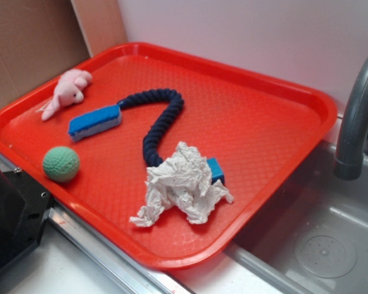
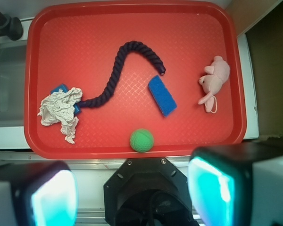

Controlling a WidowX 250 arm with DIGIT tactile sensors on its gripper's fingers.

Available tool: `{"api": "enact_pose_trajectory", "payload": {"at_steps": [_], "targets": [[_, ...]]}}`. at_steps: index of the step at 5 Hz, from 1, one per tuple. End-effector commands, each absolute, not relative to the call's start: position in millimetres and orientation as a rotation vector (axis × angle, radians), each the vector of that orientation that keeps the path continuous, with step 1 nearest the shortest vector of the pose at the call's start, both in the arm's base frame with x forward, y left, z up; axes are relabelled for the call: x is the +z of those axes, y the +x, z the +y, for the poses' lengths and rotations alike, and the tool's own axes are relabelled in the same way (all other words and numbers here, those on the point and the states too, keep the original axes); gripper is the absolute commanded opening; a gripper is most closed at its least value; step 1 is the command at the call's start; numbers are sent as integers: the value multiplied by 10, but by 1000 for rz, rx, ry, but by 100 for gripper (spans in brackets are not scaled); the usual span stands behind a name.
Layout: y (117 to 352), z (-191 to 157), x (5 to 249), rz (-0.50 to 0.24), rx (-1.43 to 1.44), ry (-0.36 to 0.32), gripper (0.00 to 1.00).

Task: Grab the blue sponge.

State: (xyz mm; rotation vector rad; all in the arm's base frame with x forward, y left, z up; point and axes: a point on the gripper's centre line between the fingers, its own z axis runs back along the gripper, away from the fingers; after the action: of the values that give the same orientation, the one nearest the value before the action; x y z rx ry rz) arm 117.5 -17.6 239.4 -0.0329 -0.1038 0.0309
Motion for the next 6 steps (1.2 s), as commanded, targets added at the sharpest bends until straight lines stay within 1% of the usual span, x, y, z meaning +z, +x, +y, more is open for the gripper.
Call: {"api": "enact_pose_trajectory", "payload": {"at_steps": [1, 2, 3, 4, 5, 6], "targets": [[1175, -176, 2394, -104, 31, -33, 100], [1378, 131, 1894, -166, -58, -24, 100], [1614, 262, 1546, -254, -281, -184, 100], [1762, 369, 1200, -218, -310, -184, 100], [1960, 439, 914, -172, -315, -176, 100], [2095, 436, 701, -136, -322, -162, 100]]}}
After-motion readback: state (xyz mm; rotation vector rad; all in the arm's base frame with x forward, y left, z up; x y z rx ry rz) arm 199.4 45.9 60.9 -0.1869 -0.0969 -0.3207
